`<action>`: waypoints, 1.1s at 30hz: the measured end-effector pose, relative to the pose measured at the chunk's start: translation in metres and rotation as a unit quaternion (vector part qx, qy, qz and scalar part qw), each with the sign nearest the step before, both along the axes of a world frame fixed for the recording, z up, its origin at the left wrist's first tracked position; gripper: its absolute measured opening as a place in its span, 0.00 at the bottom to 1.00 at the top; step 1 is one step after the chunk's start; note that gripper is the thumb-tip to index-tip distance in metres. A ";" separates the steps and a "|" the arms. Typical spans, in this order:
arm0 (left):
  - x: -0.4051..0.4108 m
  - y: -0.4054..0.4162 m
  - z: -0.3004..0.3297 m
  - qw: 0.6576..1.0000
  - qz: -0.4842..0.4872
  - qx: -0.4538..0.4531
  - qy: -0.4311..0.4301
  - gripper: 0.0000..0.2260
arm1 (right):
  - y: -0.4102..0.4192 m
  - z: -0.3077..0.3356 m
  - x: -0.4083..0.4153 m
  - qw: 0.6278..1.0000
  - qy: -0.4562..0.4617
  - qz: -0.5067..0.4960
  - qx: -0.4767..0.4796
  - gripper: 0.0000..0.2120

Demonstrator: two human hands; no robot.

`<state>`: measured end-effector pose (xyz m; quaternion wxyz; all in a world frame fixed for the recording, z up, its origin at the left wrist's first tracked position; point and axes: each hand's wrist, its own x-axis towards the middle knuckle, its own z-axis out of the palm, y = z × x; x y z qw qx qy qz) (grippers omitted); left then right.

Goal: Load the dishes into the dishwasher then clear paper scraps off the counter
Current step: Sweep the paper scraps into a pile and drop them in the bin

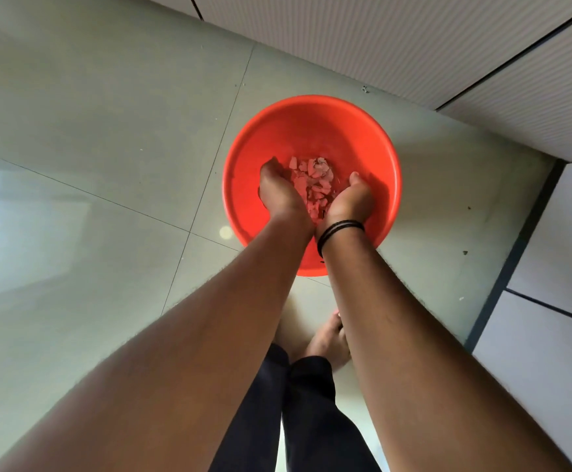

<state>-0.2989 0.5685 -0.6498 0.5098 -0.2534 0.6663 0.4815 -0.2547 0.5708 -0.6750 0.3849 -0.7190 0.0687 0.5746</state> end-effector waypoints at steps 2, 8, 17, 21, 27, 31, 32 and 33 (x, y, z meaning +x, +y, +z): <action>-0.004 0.002 0.002 1.000 -0.003 0.014 -0.003 0.12 | 0.005 -0.001 0.000 1.000 -0.012 0.006 0.005 0.20; -0.009 0.019 0.006 0.997 0.007 0.058 0.041 0.16 | 0.017 0.019 0.005 1.000 -0.006 0.013 -0.008 0.13; 0.014 0.012 0.076 0.995 0.006 0.094 -0.044 0.18 | 0.012 0.099 0.023 0.999 0.038 0.024 0.022 0.13; 0.018 -0.002 0.152 0.992 -0.009 0.104 -0.066 0.17 | 0.003 0.176 0.036 0.997 0.066 0.000 0.040 0.12; 0.031 -0.010 0.334 0.985 -0.044 0.133 -0.096 0.19 | -0.006 0.361 0.059 0.992 0.079 -0.044 0.083 0.13; 0.056 -0.010 0.458 0.976 -0.060 0.179 -0.112 0.17 | -0.004 0.493 0.083 0.983 0.076 -0.069 0.154 0.14; 0.066 -0.007 0.491 0.970 -0.066 0.200 -0.119 0.16 | -0.002 0.528 0.092 0.979 0.068 -0.072 0.178 0.14; 0.075 -0.006 0.519 0.964 -0.077 0.219 -0.127 0.16 | -0.002 0.557 0.101 0.974 0.063 -0.077 0.202 0.14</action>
